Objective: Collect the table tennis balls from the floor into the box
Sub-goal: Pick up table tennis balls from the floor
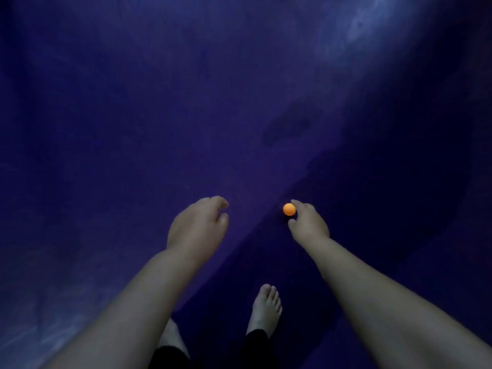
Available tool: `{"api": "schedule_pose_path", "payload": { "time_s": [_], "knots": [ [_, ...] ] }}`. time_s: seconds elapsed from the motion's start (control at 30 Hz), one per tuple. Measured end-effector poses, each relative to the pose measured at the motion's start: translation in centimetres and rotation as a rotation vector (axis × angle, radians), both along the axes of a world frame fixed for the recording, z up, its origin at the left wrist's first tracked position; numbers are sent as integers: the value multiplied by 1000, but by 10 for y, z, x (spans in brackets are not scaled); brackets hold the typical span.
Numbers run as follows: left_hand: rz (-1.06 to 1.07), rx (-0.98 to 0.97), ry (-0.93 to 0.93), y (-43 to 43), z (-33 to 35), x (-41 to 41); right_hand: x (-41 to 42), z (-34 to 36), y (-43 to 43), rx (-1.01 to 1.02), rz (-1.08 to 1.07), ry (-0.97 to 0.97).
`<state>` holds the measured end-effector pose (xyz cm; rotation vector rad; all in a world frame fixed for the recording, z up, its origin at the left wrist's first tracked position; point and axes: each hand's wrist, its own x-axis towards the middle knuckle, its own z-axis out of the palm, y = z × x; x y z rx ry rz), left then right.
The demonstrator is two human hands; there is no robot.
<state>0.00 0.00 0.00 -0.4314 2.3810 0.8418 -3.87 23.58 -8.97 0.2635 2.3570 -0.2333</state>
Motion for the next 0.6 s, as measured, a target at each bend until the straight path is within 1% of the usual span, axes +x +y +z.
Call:
{"api": "schedule_pose_path", "payload": {
  "time_s": [0.07,0.17,0.3,0.37,0.43,0.6],
  "knots": [
    [15,-15,-18,-4,-33,3,-3,-33,-3,71,30,-12],
    [14,-26,-39,-10,-74,11,-3,-77,-11,142,40,-84],
    [47,-27,-34,-17,-94,24,9,-98,-16,180,36,-34],
    [62,-24,-38,-21,-90,27,13,-92,-23,154,33,-11],
    [78,-27,-36,-28,-75,30,16,-73,-34,73,25,9],
    [112,-34,-78,-45,-4,35,17,21,-63,-101,69,66]
  ]
}}
